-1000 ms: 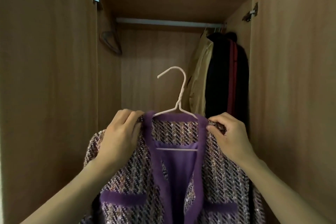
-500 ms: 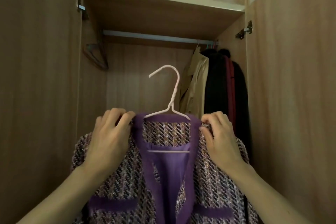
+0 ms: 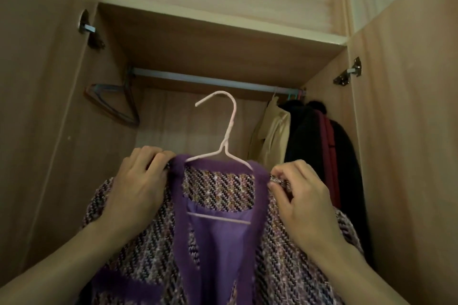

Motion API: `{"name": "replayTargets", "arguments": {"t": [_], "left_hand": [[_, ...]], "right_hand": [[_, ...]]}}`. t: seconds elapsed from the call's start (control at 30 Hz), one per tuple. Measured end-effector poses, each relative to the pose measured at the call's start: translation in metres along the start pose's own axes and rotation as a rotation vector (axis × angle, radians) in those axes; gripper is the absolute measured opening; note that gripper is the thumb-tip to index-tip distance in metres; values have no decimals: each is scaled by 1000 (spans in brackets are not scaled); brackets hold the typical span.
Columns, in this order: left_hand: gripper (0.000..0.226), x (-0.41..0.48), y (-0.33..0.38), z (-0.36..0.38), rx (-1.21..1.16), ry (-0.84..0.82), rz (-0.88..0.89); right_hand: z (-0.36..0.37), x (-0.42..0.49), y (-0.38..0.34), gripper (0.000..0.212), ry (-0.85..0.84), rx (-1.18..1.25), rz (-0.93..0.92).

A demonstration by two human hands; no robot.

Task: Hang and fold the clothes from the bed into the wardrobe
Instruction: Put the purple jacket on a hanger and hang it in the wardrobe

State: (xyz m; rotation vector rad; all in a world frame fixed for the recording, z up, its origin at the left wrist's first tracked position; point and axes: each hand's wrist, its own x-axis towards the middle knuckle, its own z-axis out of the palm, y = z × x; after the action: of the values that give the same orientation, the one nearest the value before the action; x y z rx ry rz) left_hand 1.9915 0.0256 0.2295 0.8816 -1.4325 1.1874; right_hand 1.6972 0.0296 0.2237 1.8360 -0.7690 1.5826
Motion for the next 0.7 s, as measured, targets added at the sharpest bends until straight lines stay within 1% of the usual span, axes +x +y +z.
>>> {"name": "replayTargets", "arguments": {"t": [0.17,0.3,0.53,0.7], "left_hand": [[25,29,-15,37,-35,77,-51],[24,53,-38,66,-28,146,-38],[23,89,-79,132,-81,199,-53],[17,121,-120,171,-133,269,-40]], "right_hand": [[12,40,9,11,31,-60,-57],[28,73,11,11,44,-162,-105],[75,119,26,9,54,-293,-112],[112,167,23,8,86,-392,-139]]}}
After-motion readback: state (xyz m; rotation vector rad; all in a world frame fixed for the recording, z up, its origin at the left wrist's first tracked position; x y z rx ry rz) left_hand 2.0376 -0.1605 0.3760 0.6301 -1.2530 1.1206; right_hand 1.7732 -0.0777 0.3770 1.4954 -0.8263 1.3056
